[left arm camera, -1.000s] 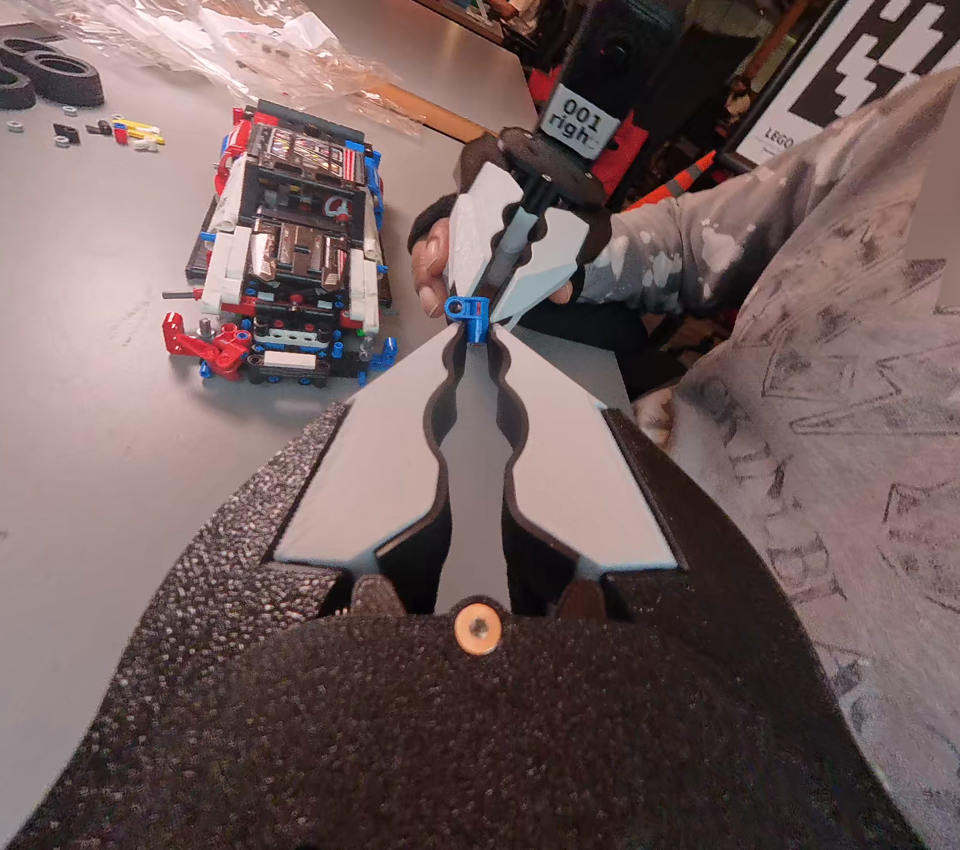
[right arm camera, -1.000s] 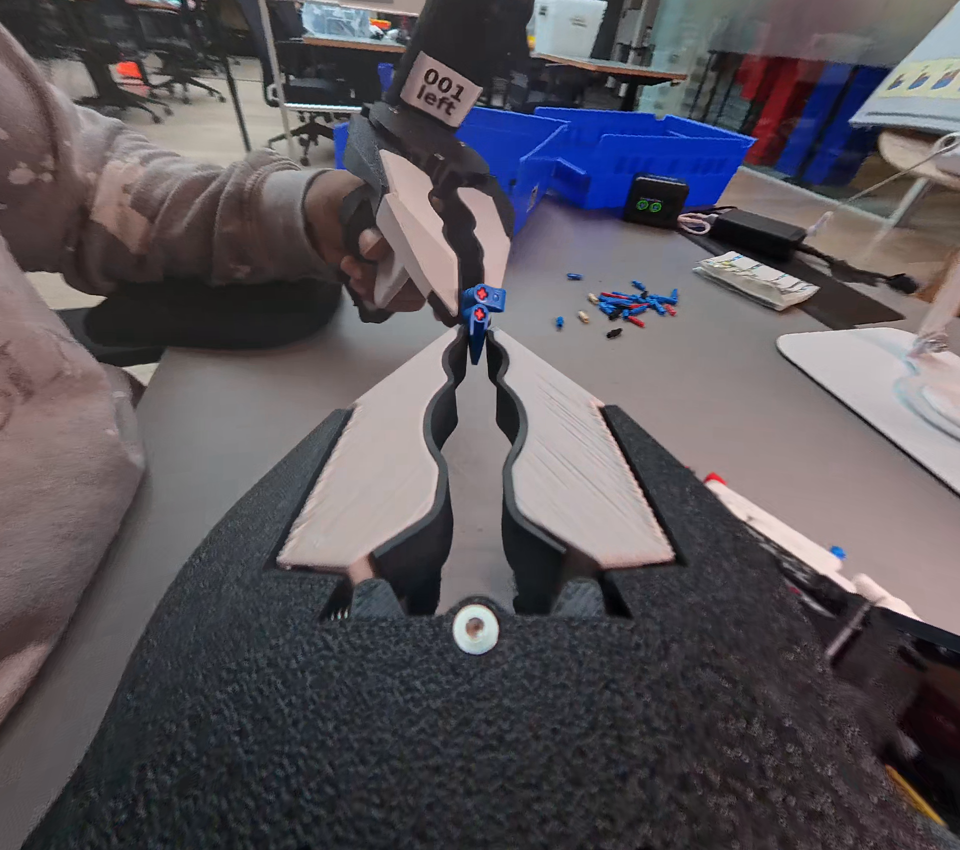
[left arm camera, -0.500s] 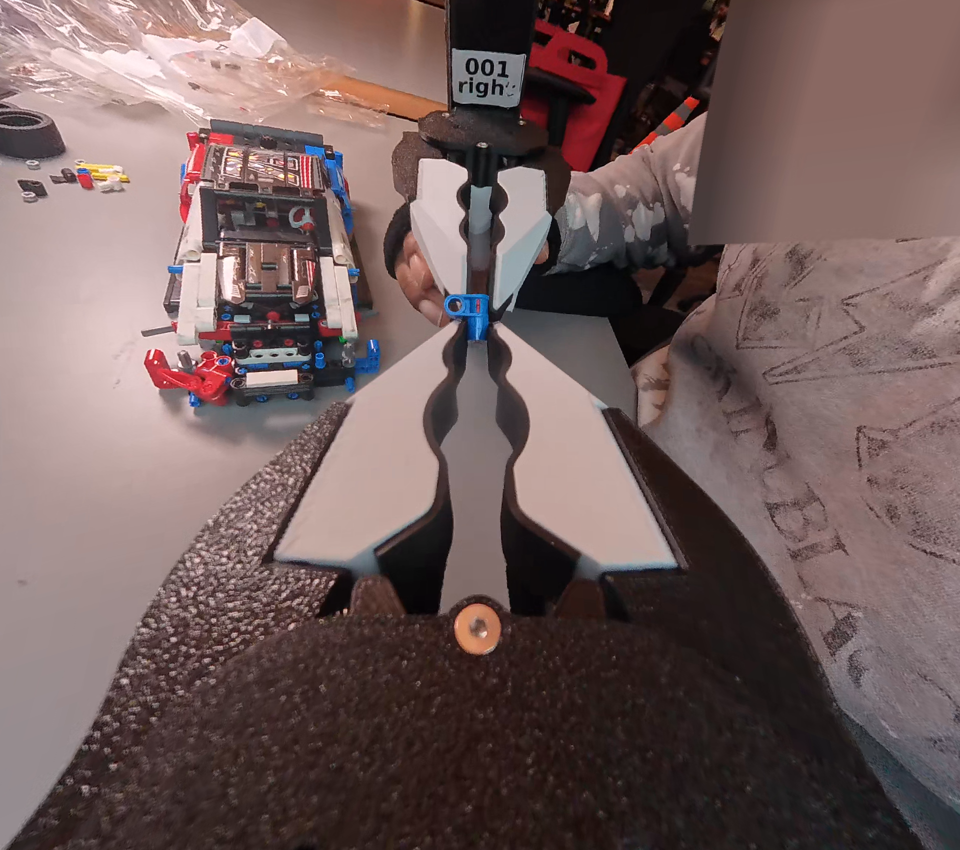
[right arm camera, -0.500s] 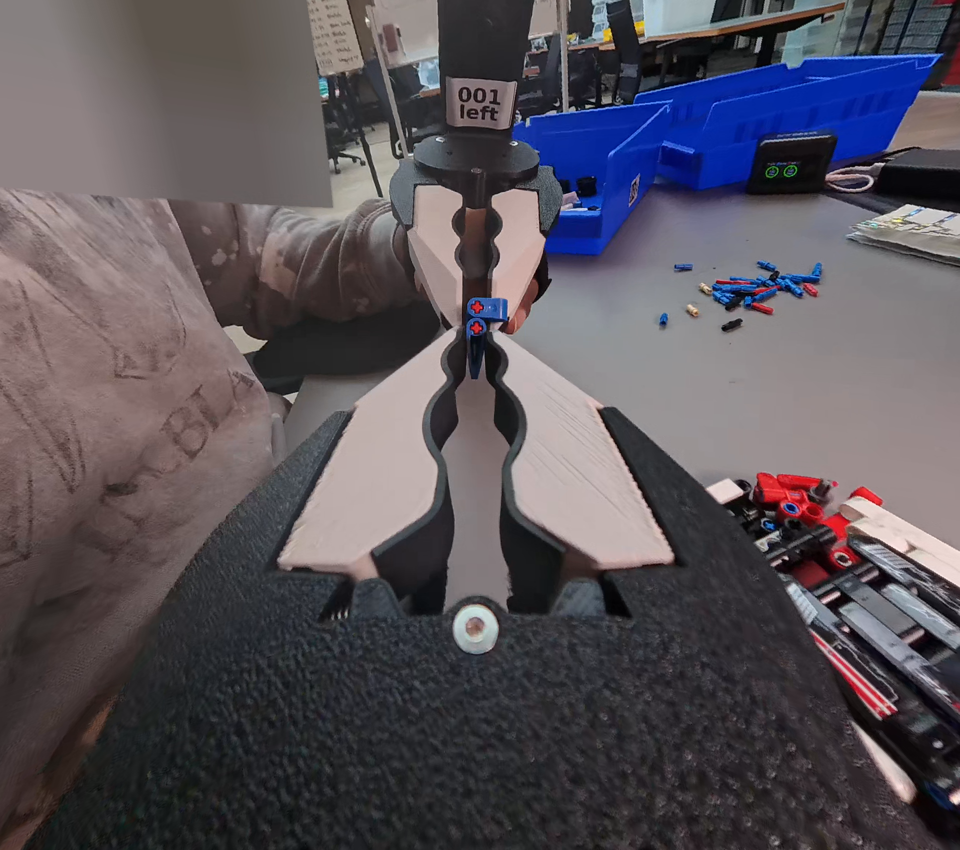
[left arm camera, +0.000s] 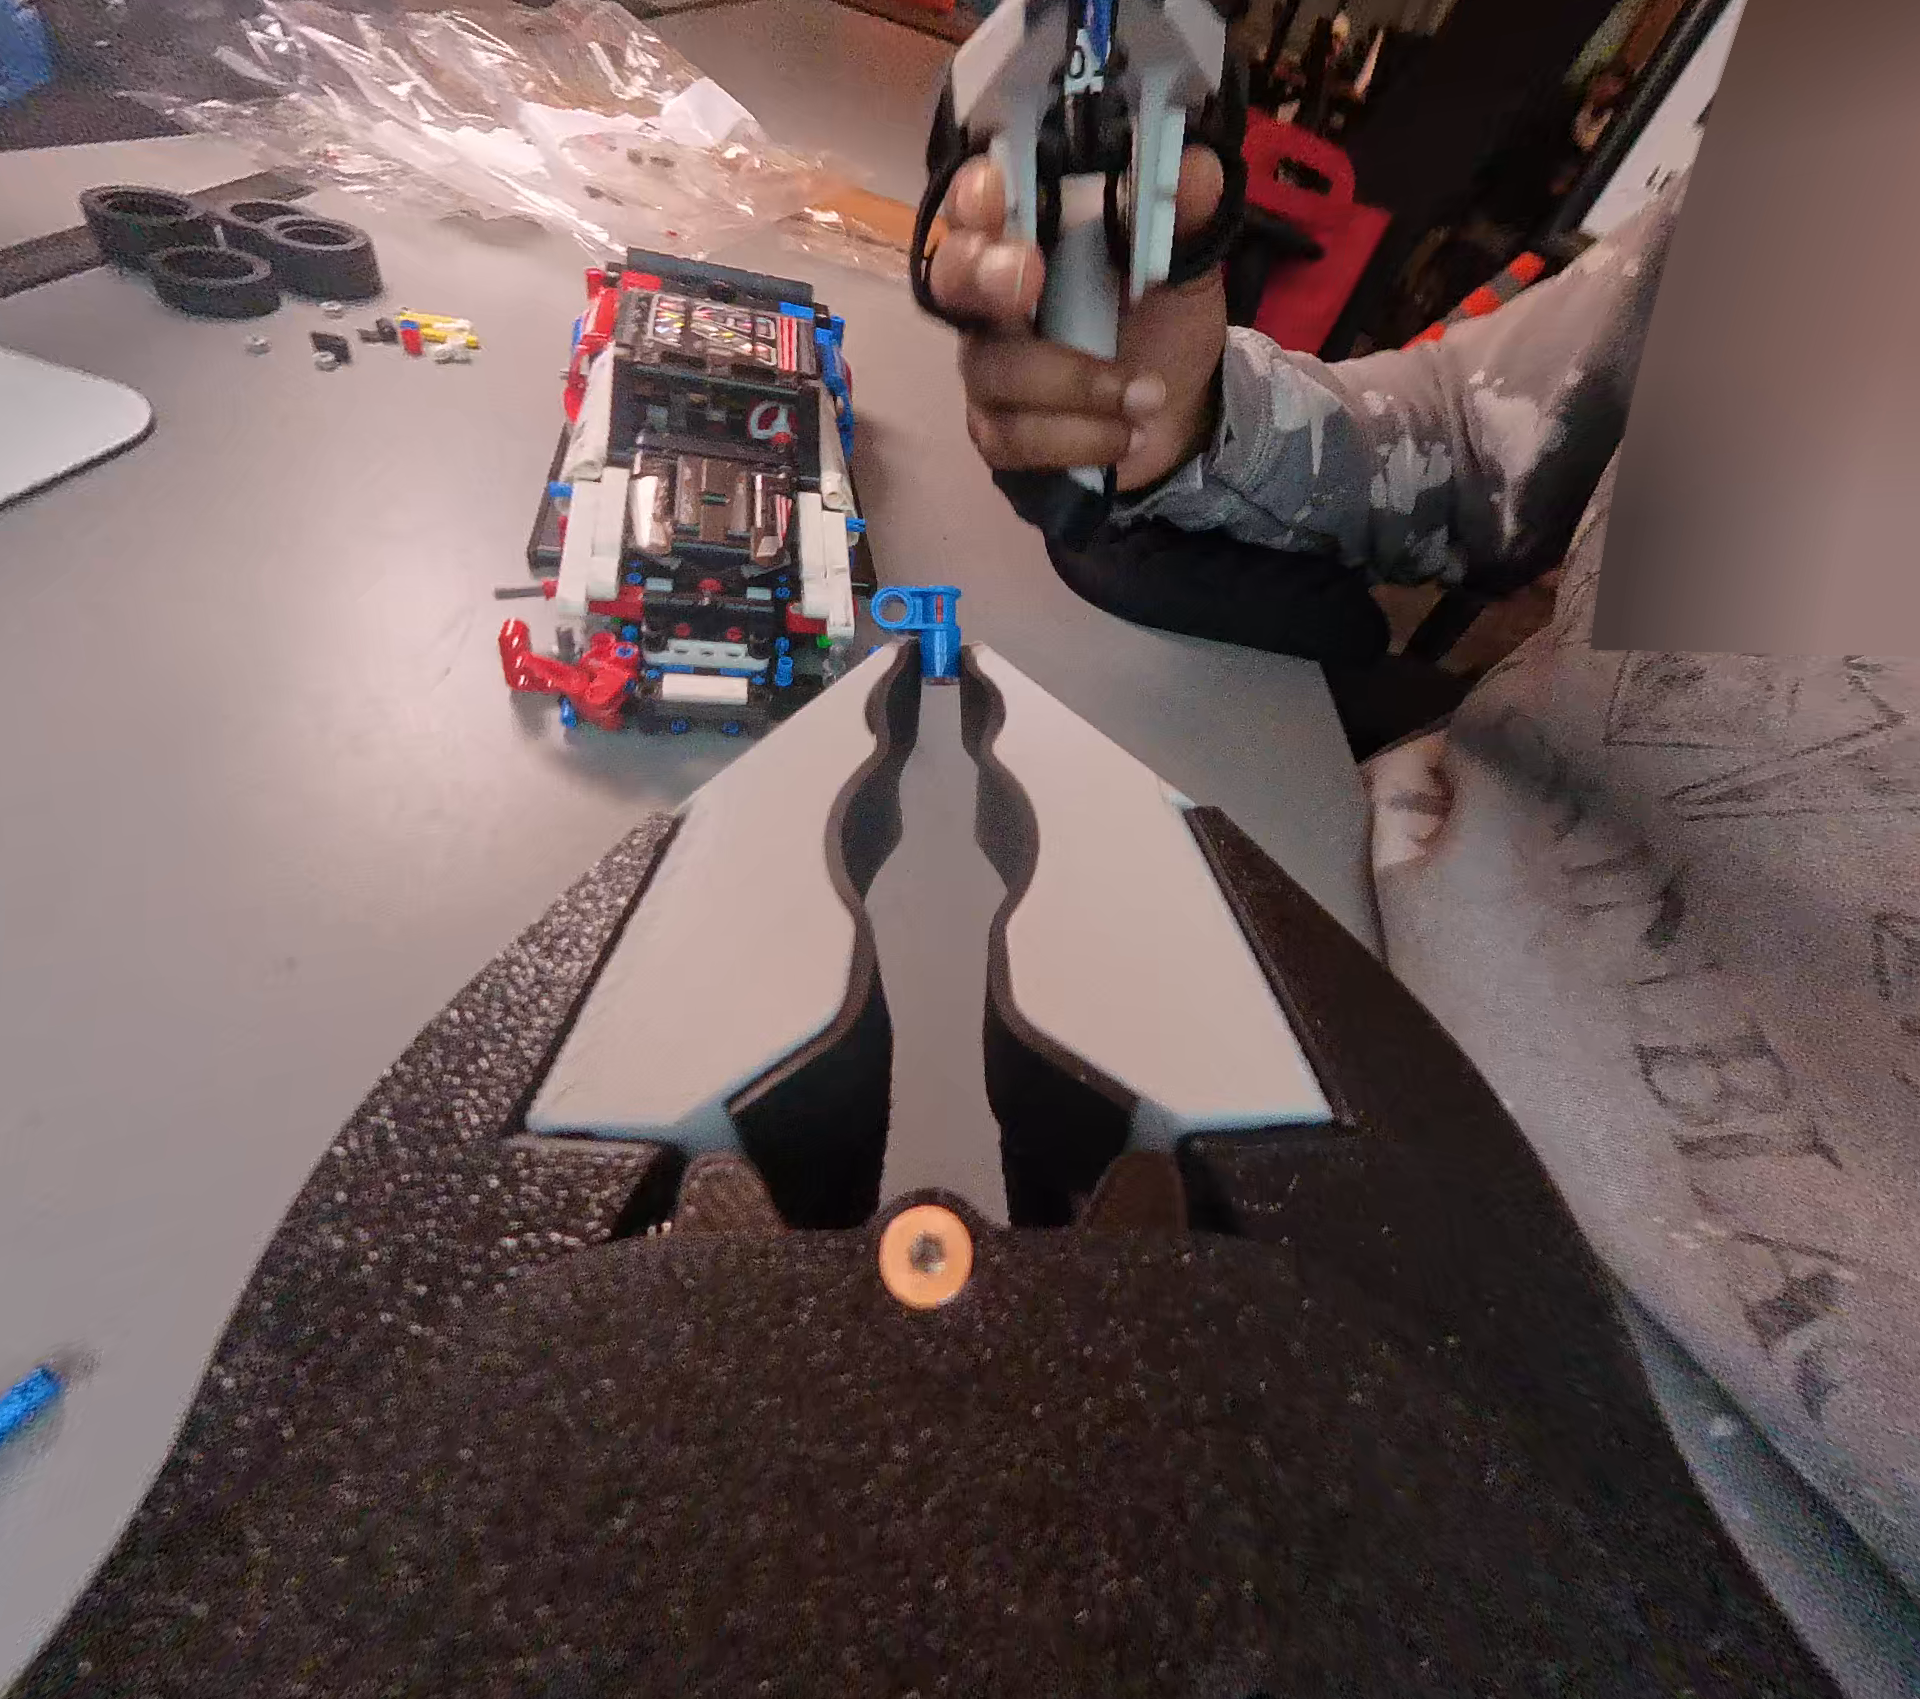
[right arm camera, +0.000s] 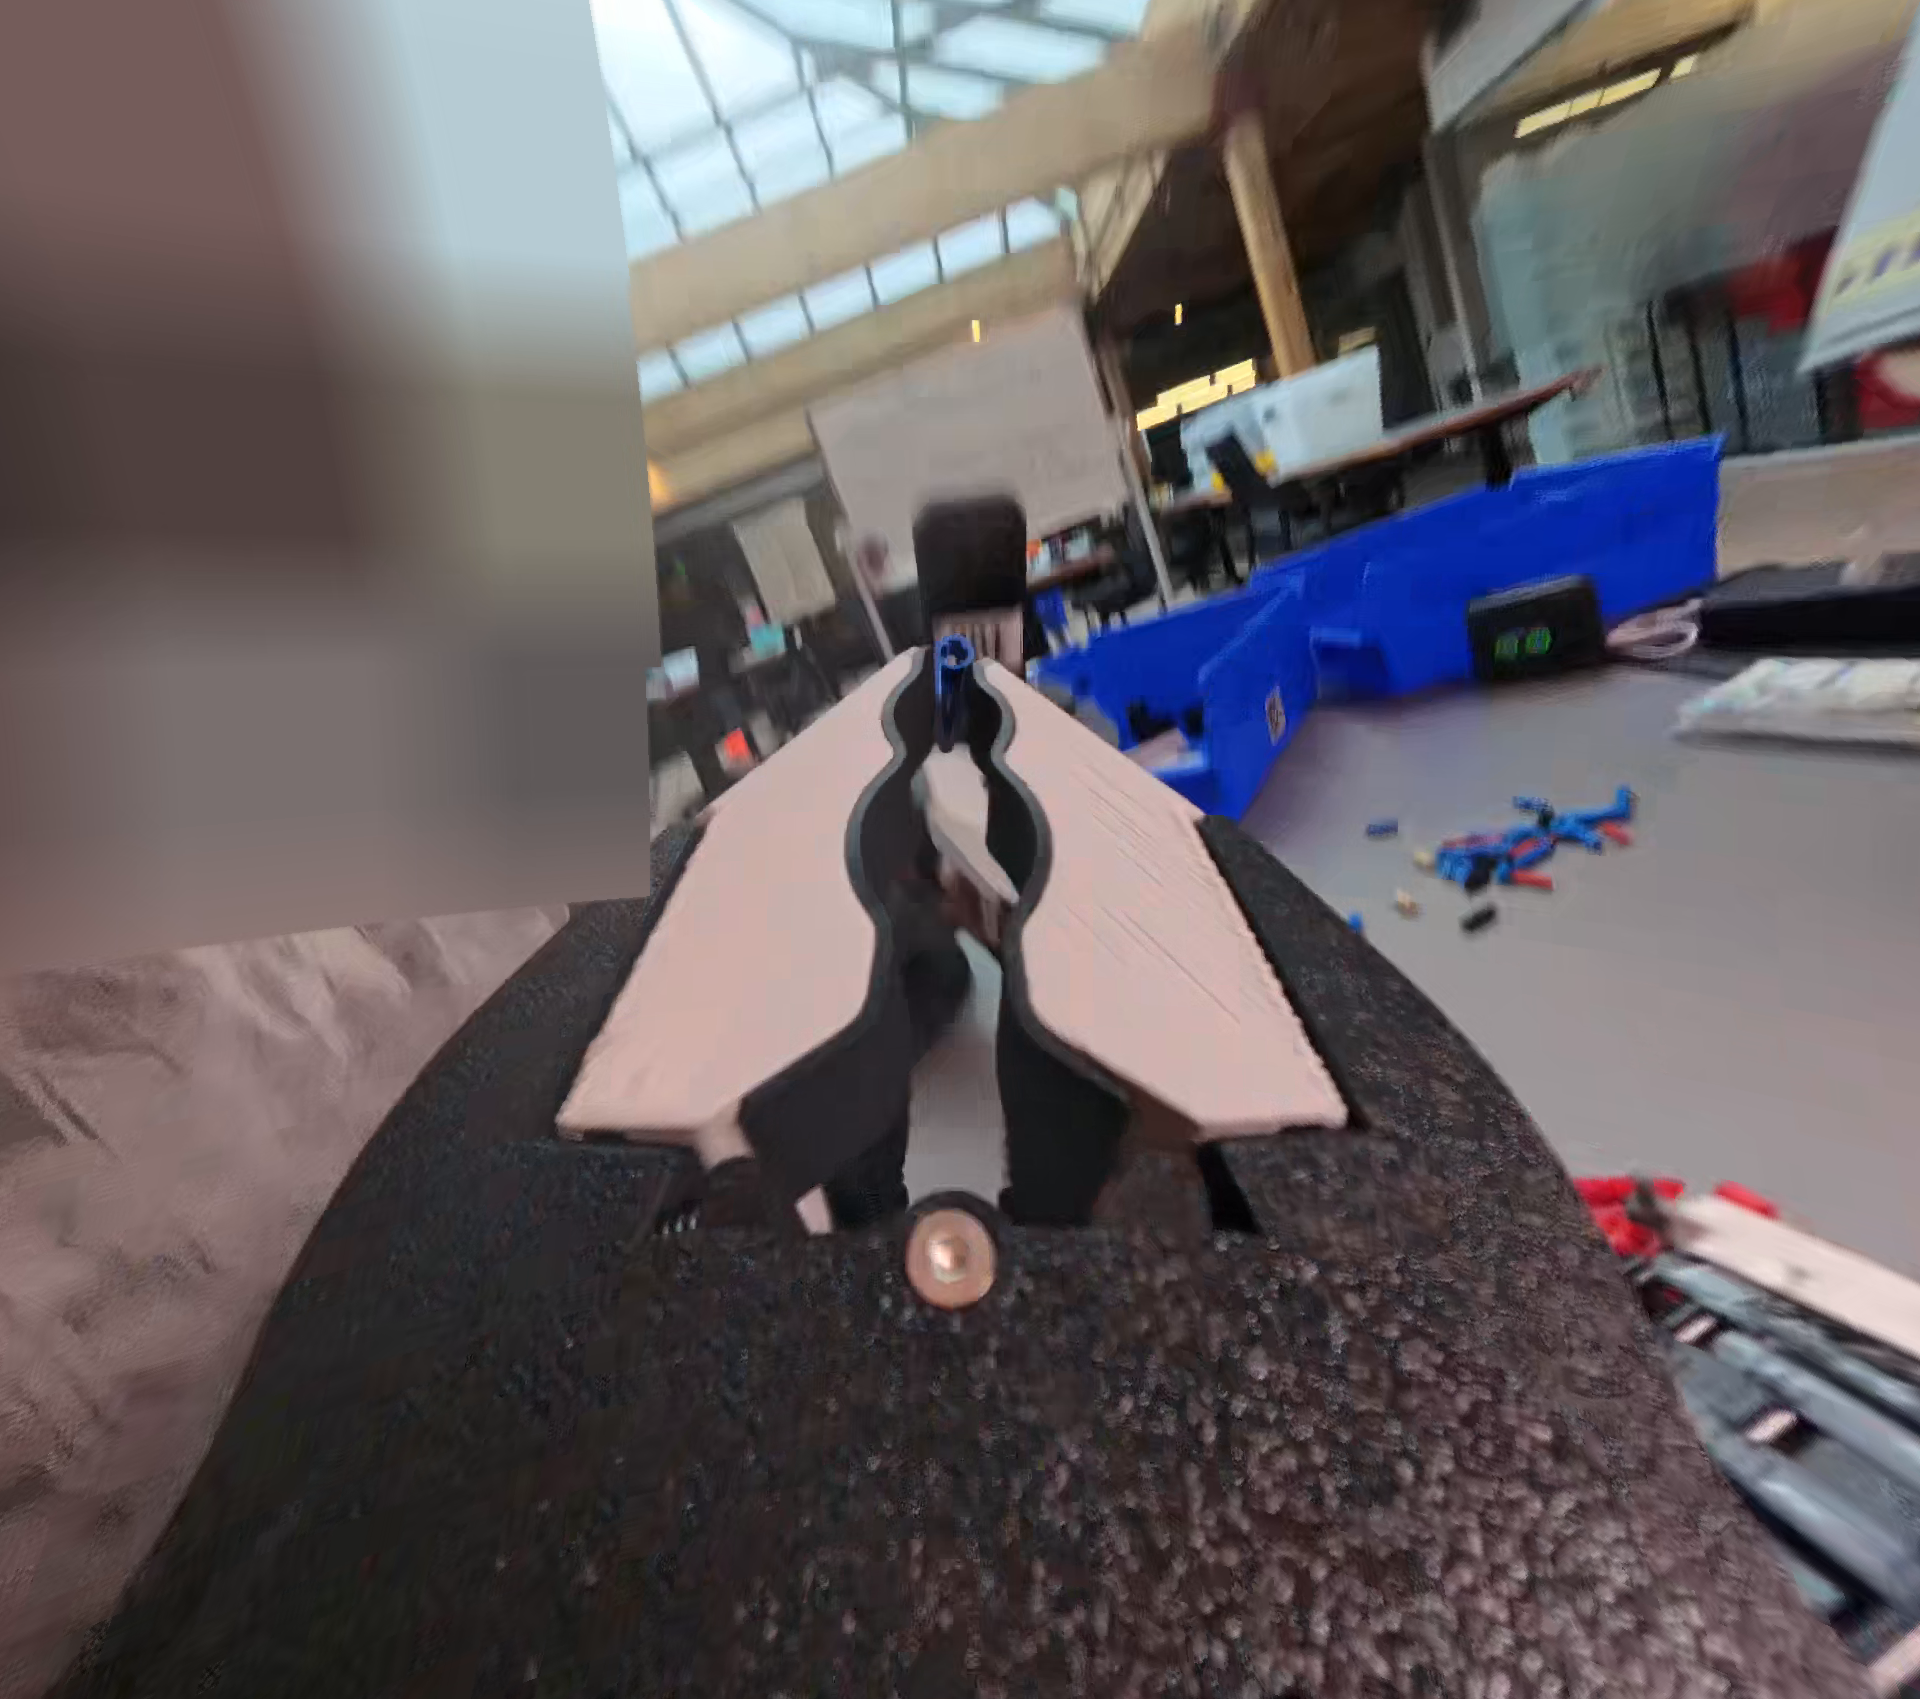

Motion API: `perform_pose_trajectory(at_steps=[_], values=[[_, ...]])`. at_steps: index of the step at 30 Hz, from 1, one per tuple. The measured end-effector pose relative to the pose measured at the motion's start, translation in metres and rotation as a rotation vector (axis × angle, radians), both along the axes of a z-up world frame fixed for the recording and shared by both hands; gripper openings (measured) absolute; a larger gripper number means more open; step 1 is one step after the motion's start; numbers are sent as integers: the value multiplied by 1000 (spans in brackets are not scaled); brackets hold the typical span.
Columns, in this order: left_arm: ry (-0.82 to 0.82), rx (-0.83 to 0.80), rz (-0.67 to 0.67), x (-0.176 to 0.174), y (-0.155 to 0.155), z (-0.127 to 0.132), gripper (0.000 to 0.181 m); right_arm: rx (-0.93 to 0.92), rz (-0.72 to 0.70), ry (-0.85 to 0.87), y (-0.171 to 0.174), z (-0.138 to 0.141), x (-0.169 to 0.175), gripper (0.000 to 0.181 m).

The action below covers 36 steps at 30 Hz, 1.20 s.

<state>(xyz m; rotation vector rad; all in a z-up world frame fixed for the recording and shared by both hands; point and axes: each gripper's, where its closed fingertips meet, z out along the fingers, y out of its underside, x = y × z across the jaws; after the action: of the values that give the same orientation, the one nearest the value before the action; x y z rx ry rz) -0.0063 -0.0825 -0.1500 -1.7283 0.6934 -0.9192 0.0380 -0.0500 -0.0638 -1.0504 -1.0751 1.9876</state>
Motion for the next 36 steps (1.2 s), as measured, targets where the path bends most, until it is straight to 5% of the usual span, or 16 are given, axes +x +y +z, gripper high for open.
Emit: perform_pose_trajectory(at_steps=[1,2,8,16,19,24,27,36], values=[[-73,-42,20,-11,-2,-1,4,8,-84,63,23,18,15,1],[-112,-66,16,-12,-4,3,5,184,-145,-18,18,6,13,3],[44,-52,11,1,11,-10,5,695,-2,-522,-35,-119,-25,5],[117,-144,2,6,9,-46,5,920,11,-820,-32,-190,-20,14],[129,-143,-24,10,5,-49,6,863,28,-786,-34,-181,-19,19],[169,-86,-31,18,1,-47,6,459,45,-616,-31,-124,-21,26],[203,-47,-42,26,-1,-45,6,307,65,-592,-31,-112,-24,25],[152,-55,-114,41,-15,-40,6,367,143,-573,-47,-116,-19,14]])
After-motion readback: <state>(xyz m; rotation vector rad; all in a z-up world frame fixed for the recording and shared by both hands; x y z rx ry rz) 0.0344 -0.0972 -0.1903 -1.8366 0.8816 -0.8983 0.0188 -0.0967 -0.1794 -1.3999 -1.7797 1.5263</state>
